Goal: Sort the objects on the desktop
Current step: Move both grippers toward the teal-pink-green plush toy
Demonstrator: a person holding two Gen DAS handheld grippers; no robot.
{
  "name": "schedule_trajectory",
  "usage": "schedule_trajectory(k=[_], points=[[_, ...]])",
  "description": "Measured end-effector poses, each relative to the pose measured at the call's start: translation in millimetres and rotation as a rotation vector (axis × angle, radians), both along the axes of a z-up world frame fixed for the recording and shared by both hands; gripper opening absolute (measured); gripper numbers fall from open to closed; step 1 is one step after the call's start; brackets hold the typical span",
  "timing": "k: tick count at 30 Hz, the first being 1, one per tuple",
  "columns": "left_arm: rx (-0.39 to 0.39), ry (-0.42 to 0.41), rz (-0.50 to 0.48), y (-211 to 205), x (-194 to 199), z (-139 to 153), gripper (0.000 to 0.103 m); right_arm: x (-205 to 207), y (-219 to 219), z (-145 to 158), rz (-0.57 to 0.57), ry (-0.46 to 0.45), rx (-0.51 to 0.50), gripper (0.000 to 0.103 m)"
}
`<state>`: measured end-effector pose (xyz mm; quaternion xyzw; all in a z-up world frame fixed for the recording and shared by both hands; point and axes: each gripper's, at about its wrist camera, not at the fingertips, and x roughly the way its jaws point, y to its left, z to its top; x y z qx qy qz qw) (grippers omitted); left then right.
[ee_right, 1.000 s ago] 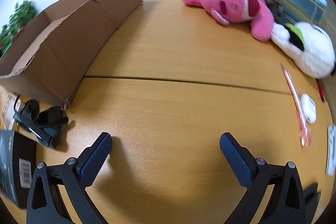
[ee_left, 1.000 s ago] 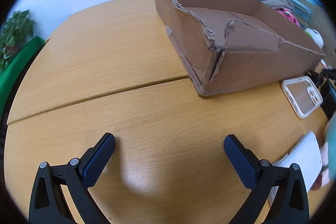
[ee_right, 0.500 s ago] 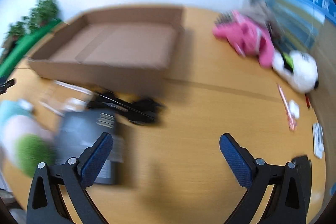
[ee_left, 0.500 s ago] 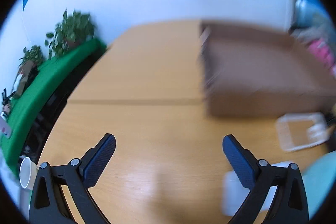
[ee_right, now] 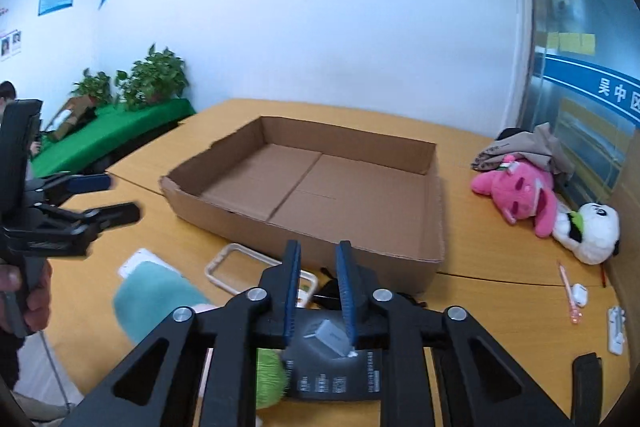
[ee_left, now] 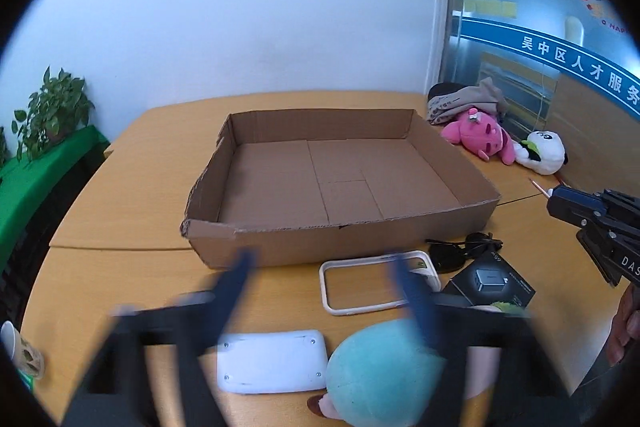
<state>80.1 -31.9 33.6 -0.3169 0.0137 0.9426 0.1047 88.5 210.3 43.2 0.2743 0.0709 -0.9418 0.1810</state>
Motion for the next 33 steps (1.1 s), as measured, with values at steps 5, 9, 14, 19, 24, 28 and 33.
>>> schedule_trajectory(k=[5,9,14,19,24,28,33], points=[[-0.022,-0.017,0.058,-18,-40,6,0.079,-20,3,0,-0.039,-0.023,-0.011,0.103],[0.019,0.001,0.032,-31,-85,9,0.097,-60,8,-8,-0.064,-0.045,-0.001,0.103],[-0.014,-0.093,-0.007,-21,-160,-23,0.097,-141,20,-44,0.019,-0.263,-0.171,0.103],[0.028,-0.276,0.034,-27,-198,-73,0.097,-190,36,-87,-0.056,-0.404,-0.181,0.103],[0.030,-0.312,0.070,-30,-182,-89,0.097,-202,64,-102,-0.134,-0.423,-0.118,0.101],[-0.029,-0.299,0.072,-20,-167,-88,0.097,-203,66,-100,-0.170,-0.416,-0.071,0.101],[-0.089,-0.154,0.134,-9,-132,-46,0.097,-166,49,-66,-0.115,-0.302,-0.074,0.103]])
